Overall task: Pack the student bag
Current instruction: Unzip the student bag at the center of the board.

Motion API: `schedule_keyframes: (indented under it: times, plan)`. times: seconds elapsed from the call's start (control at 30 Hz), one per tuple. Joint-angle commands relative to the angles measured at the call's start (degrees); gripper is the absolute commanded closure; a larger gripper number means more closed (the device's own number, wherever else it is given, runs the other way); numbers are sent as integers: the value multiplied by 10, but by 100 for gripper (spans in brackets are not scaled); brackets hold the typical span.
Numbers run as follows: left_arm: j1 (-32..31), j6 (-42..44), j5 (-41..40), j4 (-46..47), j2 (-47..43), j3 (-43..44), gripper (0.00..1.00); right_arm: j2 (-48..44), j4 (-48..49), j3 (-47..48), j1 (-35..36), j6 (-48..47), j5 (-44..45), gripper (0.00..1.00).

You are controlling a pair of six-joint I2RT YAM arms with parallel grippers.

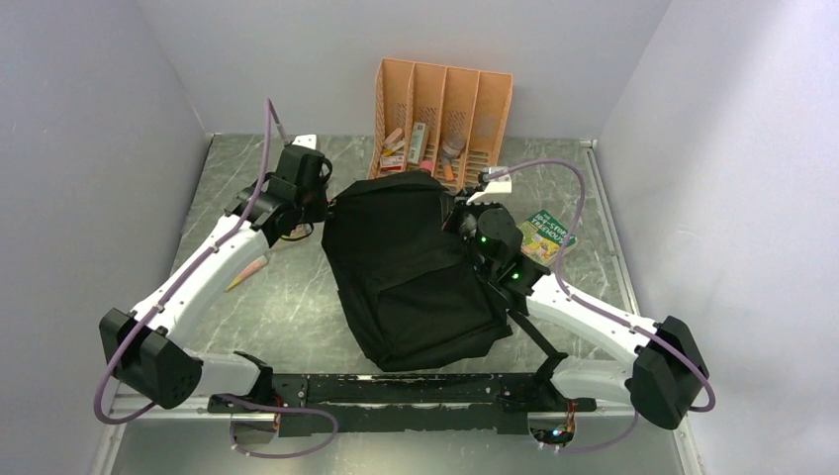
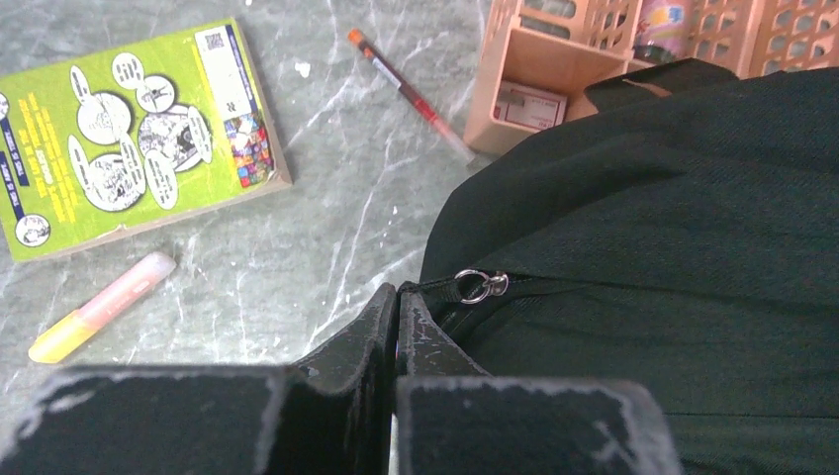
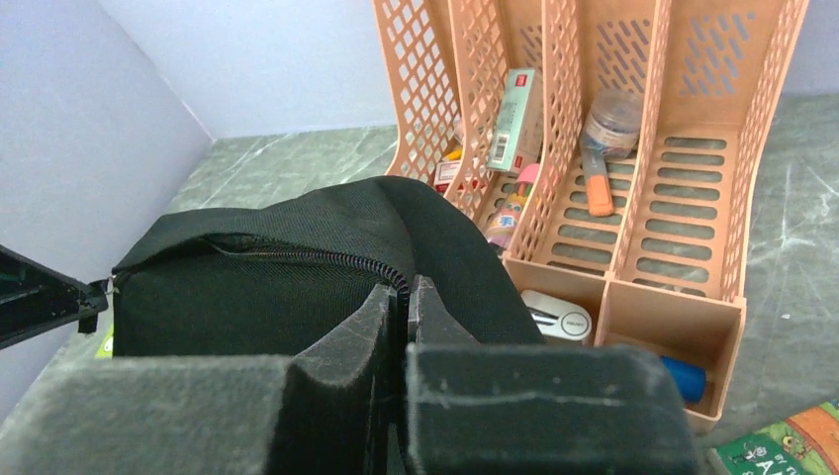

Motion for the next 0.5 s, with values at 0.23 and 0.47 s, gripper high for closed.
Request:
schedule_keyframes:
  times: [0.23, 0.47]
  plan:
    - [20, 22, 21, 31, -27, 54, 95, -60, 122, -24, -12, -93, -133, 100]
    - [20, 35, 41, 25, 11, 190, 95, -78, 128, -39, -12, -114, -257, 87]
